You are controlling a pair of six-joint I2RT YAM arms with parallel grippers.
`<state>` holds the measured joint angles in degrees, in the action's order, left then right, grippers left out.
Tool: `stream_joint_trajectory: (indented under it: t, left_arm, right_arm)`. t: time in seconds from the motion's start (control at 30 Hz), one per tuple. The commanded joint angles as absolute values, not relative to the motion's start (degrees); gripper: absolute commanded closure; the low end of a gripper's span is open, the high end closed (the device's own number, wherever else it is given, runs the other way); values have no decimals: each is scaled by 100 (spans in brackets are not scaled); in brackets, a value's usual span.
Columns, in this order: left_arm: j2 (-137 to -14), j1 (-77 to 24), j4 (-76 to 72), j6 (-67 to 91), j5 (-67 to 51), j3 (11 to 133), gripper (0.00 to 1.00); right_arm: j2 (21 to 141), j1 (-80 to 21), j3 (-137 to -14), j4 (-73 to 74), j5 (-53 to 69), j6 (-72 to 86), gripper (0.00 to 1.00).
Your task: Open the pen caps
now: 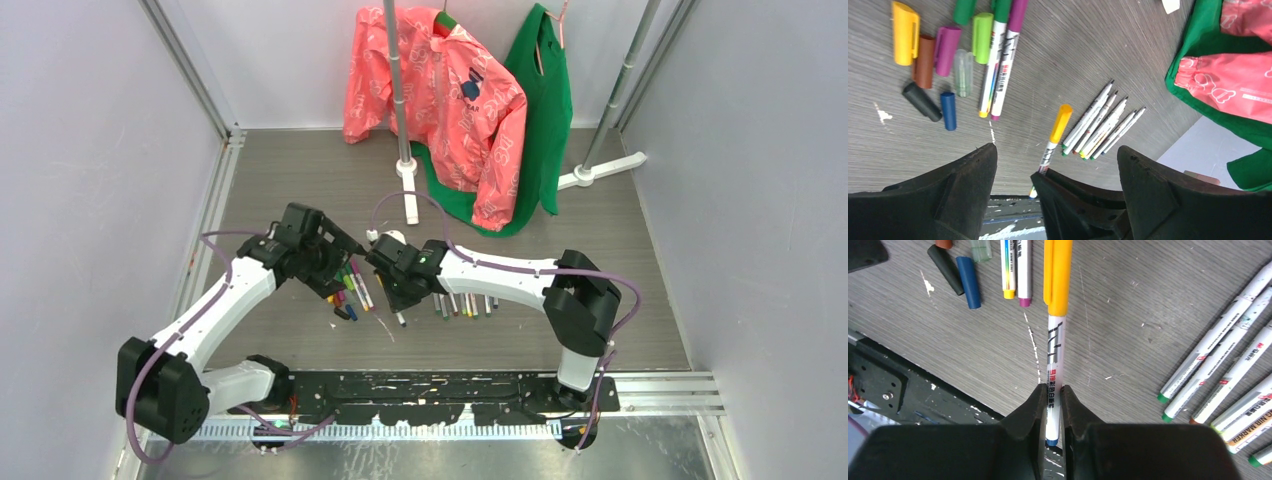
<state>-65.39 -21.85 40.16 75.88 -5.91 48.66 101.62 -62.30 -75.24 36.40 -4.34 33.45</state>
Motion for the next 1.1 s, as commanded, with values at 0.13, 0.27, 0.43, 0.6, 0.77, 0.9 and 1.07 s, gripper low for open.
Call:
stream_joint_trajectory:
  t: [0.13,0.27,0.43,0.6,0.77,0.9,1.07]
  left_arm:
    - [-6989,-2583,3637,7446,-780,5349,14]
    - [-7124,-2656,3599,7393,-789,5324,15]
    - [-7186,-2721,3432,7409,-823,5214,20]
    - [-7293,-2785,3351,7401,-852,5212,26]
    - [-7345,-2827,3277,7384,-863,5190,32]
    - [-7366,-2847,3230,7353,-869,5178,39]
    - [-7389,-2843,3188,7291,-863,5147,53]
  right_arm:
    - [9778,-6242,-7817,3434,-137,3397,99]
    - [9724,-6246,-7922,3462,-127,3384,99]
    - [9708,-6231,-8019,3481,-85,3376,99]
    - [9694,-6198,-8126,3487,-79,3371,99]
    - [9688,-6104,-8167,3489,175,3366,99]
    - [9674,-6023,-8165,3481,246,3365,99]
    - [9631,-5947,-8127,3460,327,3366,99]
